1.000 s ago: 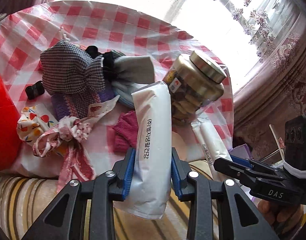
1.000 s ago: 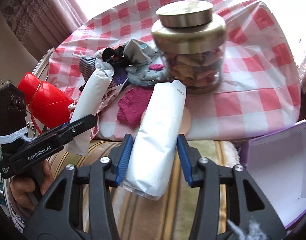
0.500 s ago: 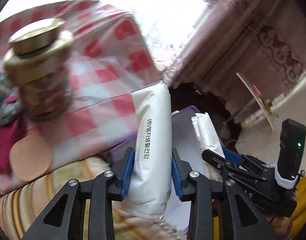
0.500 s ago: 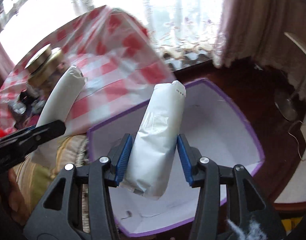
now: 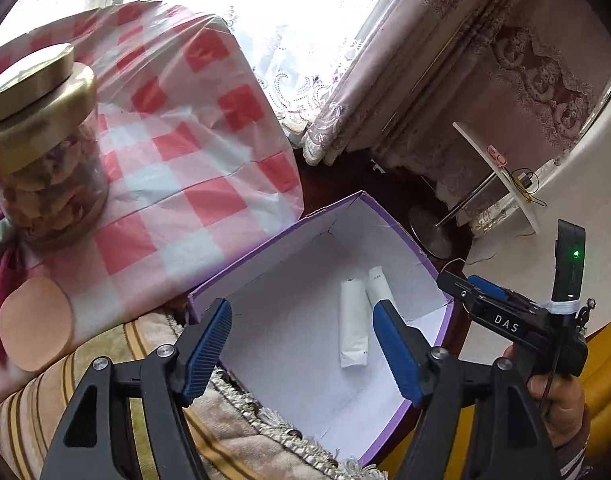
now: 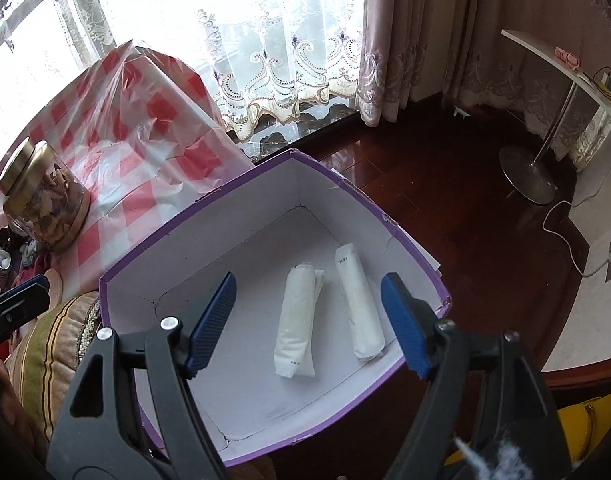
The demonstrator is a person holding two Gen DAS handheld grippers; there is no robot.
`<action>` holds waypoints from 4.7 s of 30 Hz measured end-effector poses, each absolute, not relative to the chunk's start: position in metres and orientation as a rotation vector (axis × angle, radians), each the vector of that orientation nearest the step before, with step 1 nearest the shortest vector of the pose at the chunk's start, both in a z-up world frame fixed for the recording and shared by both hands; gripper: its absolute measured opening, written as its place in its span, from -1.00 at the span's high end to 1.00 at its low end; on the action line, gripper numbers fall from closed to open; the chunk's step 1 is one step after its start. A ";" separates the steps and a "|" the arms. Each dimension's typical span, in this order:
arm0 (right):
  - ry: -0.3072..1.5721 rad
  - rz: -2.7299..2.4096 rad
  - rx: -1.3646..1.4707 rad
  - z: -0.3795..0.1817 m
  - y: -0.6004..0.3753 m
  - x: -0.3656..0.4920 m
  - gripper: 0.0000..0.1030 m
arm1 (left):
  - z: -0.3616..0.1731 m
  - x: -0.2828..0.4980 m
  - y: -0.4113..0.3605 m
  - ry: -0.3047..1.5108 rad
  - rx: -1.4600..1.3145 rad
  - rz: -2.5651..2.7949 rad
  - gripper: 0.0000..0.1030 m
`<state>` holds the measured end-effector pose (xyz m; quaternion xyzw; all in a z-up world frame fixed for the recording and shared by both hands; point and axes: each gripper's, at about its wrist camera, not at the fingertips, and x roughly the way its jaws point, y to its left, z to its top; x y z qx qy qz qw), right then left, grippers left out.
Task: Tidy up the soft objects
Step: 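Carry both white rolls into the purple box and open both grippers, then move the right gripper to the beige oval pad while the left gripper approaches the pile, then grasp the beige oval pad with the right gripper while the left gripper grasps the black hair tie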
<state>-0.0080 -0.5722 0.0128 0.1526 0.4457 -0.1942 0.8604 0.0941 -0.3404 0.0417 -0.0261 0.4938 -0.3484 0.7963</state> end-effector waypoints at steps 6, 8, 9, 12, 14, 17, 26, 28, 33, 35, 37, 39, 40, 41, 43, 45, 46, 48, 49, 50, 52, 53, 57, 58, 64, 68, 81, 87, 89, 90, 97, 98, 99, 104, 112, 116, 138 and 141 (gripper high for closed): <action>0.932 -0.356 0.296 0.017 -0.557 -0.003 -0.52 | 0.044 0.085 -0.304 1.026 -0.057 -0.692 -0.44; 0.945 -0.309 0.276 0.015 -0.545 0.003 -0.52 | 0.045 0.085 -0.287 1.017 -0.081 -0.662 -0.44; 0.955 -0.283 0.266 0.014 -0.539 0.005 -0.52 | 0.046 0.085 -0.277 1.010 -0.092 -0.646 -0.44; 0.973 -0.241 0.236 0.009 -0.522 0.011 -0.52 | 0.049 0.086 -0.249 0.993 -0.107 -0.595 -0.44; 0.978 -0.220 0.236 0.009 -0.513 0.015 -0.52 | 0.050 0.084 -0.232 0.978 -0.098 -0.556 -0.44; 0.978 -0.172 0.226 0.012 -0.497 0.021 -0.52 | 0.049 0.082 -0.205 0.976 -0.117 -0.513 -0.44; 0.986 0.012 0.128 0.023 -0.424 0.051 -0.53 | 0.044 0.073 -0.136 0.978 -0.191 -0.384 -0.44; 0.990 0.044 0.094 0.024 -0.408 0.058 -0.56 | 0.042 0.070 -0.124 0.976 -0.205 -0.358 -0.44; 1.015 0.129 0.012 0.022 -0.369 0.075 -0.65 | 0.035 0.063 -0.093 0.982 -0.248 -0.302 -0.44; 1.021 0.160 -0.020 0.021 -0.354 0.080 -0.69 | 0.033 0.062 -0.082 0.986 -0.274 -0.288 -0.44; 1.026 0.194 -0.045 0.019 -0.340 0.087 -0.75 | 0.032 0.060 -0.073 0.985 -0.284 -0.272 -0.44; 1.038 0.233 -0.083 0.014 -0.325 0.095 -0.81 | 0.031 0.059 -0.067 0.984 -0.286 -0.262 -0.44; 1.046 0.248 -0.113 0.011 -0.317 0.099 -0.82 | 0.030 0.059 -0.065 0.985 -0.290 -0.260 -0.44; 1.051 0.262 -0.143 0.008 -0.309 0.103 -0.82 | 0.029 0.058 -0.063 0.985 -0.294 -0.258 -0.44; 1.069 0.310 -0.196 0.001 -0.293 0.109 -0.83 | 0.028 0.057 -0.059 0.985 -0.303 -0.258 -0.44; 1.094 0.349 -0.239 -0.006 -0.278 0.116 -0.83 | 0.026 0.057 -0.055 0.985 -0.317 -0.258 -0.44; 1.102 0.365 -0.256 -0.009 -0.272 0.119 -0.83 | 0.026 0.057 -0.053 0.986 -0.324 -0.259 -0.44; 1.111 0.393 -0.281 -0.014 -0.260 0.125 -0.84 | 0.024 0.057 -0.049 0.988 -0.337 -0.254 -0.44; 1.113 0.403 -0.290 -0.015 -0.255 0.128 -0.84 | 0.024 0.057 -0.048 0.988 -0.342 -0.252 -0.44; 1.113 0.411 -0.296 -0.017 -0.251 0.132 -0.86 | 0.023 0.058 -0.046 0.989 -0.344 -0.246 -0.44; 1.121 0.421 -0.300 -0.021 -0.244 0.139 -0.88 | 0.023 0.059 -0.044 0.988 -0.344 -0.237 -0.44; 1.130 0.429 -0.304 -0.024 -0.240 0.142 -0.88 | 0.023 0.059 -0.043 0.987 -0.343 -0.232 -0.44; 1.150 0.463 -0.349 -0.034 -0.223 0.151 -0.89 | 0.022 0.060 -0.037 0.981 -0.344 -0.211 -0.44; 1.153 0.467 -0.354 -0.036 -0.220 0.153 -0.90 | 0.022 0.061 -0.036 0.979 -0.345 -0.205 -0.44; 1.187 0.480 -0.341 -0.048 -0.213 0.171 -0.94 | 0.023 0.063 -0.032 0.977 -0.341 -0.176 -0.44; 1.203 0.478 -0.351 -0.055 -0.207 0.179 -0.94 | 0.022 0.065 -0.032 0.982 -0.342 -0.175 -0.44; 1.249 0.480 -0.397 -0.087 -0.183 0.211 -0.94 | 0.021 0.071 -0.031 0.979 -0.332 -0.158 -0.44; 1.223 0.482 -0.401 -0.092 -0.177 0.214 -0.93 | 0.031 0.090 -0.025 0.949 -0.292 -0.117 -0.43; 1.216 0.479 -0.398 -0.092 -0.175 0.213 -0.93 | 0.038 0.099 -0.025 0.926 -0.276 -0.100 -0.41; 1.211 0.476 -0.396 -0.093 -0.175 0.210 -0.93 | 0.043 0.105 -0.025 0.916 -0.262 -0.084 -0.39; 1.171 0.455 -0.386 -0.080 -0.190 0.196 -0.92 | 0.063 0.150 -0.022 0.929 -0.094 0.082 -0.18; 1.165 0.455 -0.380 -0.078 -0.191 0.195 -0.92 | 0.062 0.157 -0.021 0.948 -0.068 0.097 -0.17; 1.160 0.456 -0.374 -0.077 -0.193 0.195 -0.92 | 0.061 0.162 -0.019 0.967 -0.036 0.114 -0.15; 1.126 0.464 -0.363 -0.069 -0.197 0.189 -0.92 | 0.054 0.191 -0.003 1.066 0.078 0.179 -0.01; 1.086 0.481 -0.307 -0.052 -0.211 0.182 -0.92 | 0.034 0.232 0.014 1.219 0.237 0.271 0.01; 1.074 0.490 -0.287 -0.045 -0.217 0.183 -0.92 | 0.012 0.253 0.021 1.321 0.258 0.293 0.03; 1.069 0.514 -0.251 -0.041 -0.222 0.184 -0.93 | -0.033 0.297 0.066 1.326 0.092 0.462 0.25; 1.068 0.514 -0.251 -0.040 -0.222 0.184 -0.93 | -0.028 0.297 0.057 1.327 0.109 0.433 0.38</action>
